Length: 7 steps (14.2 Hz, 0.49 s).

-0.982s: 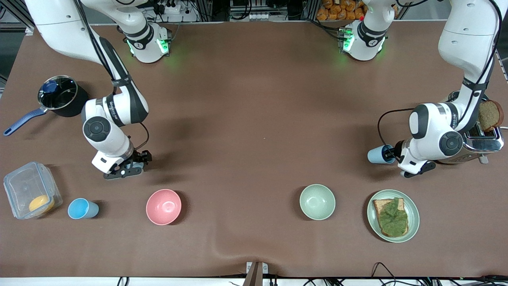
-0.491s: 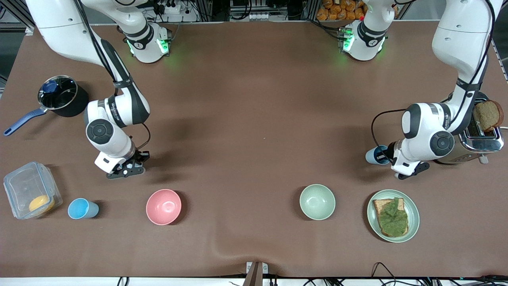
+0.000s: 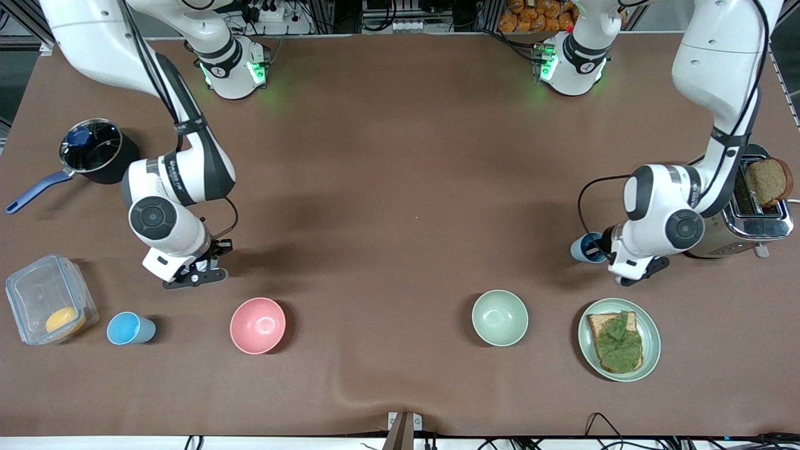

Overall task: Stack blue cups with both arms
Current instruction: 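Lift both blue cups and carry them toward the table center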

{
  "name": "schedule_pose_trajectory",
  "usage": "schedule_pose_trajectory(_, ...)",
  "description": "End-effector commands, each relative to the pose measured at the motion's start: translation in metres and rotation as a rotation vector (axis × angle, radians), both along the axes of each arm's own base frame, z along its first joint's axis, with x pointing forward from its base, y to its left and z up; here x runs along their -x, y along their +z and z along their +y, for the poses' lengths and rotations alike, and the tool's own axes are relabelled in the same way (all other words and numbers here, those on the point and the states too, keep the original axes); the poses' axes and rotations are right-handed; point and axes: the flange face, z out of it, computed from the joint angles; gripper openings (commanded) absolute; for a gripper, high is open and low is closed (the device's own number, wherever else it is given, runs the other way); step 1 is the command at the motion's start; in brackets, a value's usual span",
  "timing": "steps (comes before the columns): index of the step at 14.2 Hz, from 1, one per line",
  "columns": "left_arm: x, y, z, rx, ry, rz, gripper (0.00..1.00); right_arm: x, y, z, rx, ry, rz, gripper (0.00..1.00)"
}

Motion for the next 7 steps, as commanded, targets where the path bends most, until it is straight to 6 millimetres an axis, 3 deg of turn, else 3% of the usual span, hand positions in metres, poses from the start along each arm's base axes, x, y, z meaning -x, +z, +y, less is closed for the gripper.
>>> schedule_pose_trajectory(1, -0.016, 0.001, -0.028, -0.005, -0.007, -0.035, 0.00, 0.002, 0.041, 0.061, -0.050, -0.032, 0.036, 0.00)
schedule_pose_trajectory(5, -0.013, 0.055, -0.060, 0.001, -0.027, -0.055, 0.00, 0.029, 0.060, 0.150, -0.099, -0.093, 0.022, 0.00)
schedule_pose_trajectory(7, -0.012, 0.066, -0.101, 0.005, 0.042, -0.074, 0.00, 0.050, 0.071, 0.206, -0.095, -0.125, -0.007, 0.00)
